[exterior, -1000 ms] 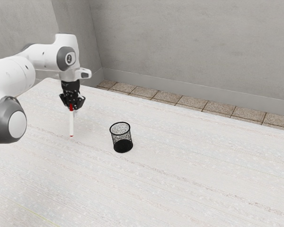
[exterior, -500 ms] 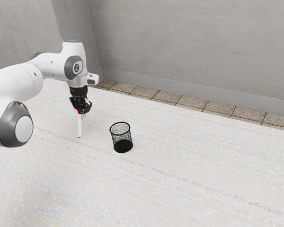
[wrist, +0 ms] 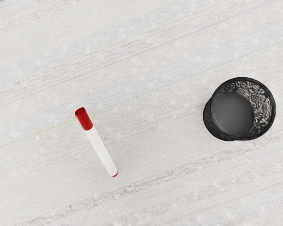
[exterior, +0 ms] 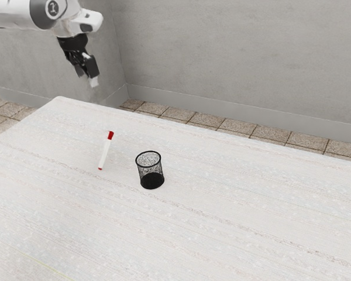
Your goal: Take the marker out of the pen holder and place it to the left of the pen holder.
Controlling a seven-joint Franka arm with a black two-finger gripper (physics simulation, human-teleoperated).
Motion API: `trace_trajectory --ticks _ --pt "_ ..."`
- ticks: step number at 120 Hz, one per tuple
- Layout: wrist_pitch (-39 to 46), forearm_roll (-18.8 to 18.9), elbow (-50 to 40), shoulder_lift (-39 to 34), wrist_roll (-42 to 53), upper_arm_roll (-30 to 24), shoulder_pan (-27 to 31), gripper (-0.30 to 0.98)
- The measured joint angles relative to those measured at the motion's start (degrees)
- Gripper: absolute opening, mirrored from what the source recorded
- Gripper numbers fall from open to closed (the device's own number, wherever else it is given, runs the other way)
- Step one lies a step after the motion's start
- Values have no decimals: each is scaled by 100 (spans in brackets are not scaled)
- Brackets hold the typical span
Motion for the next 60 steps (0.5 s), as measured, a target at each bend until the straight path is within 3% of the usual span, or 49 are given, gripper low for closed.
trace_trajectory --ticks 14,24,60 --pt "-200 223 -578 -937 -215 392 -527 62" --pt "-310 334 -804 -1181 -392 667 -858 64" --pt "-664 433 -1155 -1596 -927 625 -765 67"
